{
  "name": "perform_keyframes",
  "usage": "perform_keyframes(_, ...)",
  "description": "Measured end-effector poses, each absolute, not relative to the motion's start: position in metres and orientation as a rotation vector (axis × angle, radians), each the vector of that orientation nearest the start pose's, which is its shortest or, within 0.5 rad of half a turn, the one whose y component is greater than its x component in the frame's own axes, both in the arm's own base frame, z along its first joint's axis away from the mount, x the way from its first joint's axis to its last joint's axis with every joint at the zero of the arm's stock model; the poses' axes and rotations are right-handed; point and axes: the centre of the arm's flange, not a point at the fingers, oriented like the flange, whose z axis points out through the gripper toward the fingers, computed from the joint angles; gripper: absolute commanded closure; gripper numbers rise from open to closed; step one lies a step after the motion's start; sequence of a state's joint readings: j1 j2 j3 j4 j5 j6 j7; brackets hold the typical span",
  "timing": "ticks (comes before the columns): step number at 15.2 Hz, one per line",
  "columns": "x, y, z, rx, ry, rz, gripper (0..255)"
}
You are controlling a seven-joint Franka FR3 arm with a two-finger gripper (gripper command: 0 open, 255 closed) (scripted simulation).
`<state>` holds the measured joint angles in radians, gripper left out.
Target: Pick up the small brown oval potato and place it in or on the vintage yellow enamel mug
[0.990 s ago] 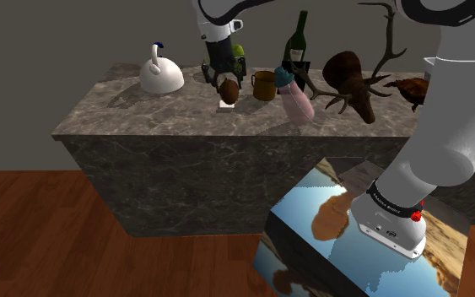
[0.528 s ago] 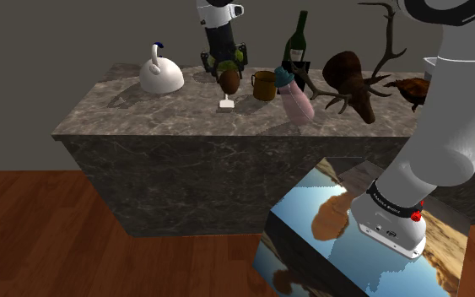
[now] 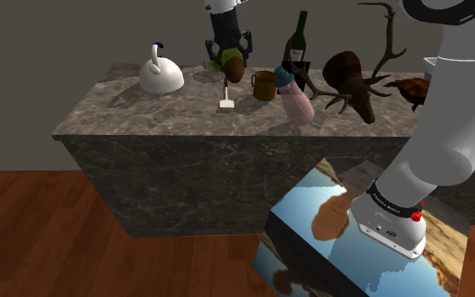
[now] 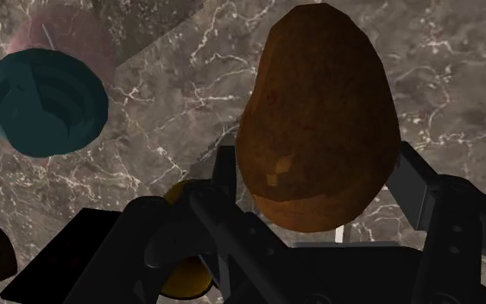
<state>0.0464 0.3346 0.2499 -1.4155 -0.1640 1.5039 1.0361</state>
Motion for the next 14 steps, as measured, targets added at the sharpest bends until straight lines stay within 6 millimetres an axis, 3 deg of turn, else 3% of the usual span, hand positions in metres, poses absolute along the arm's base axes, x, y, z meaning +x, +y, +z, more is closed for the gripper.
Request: perform_keyframes(14, 0.654, -0.032, 0.499, -3.119, 1.203, 0.227, 255)
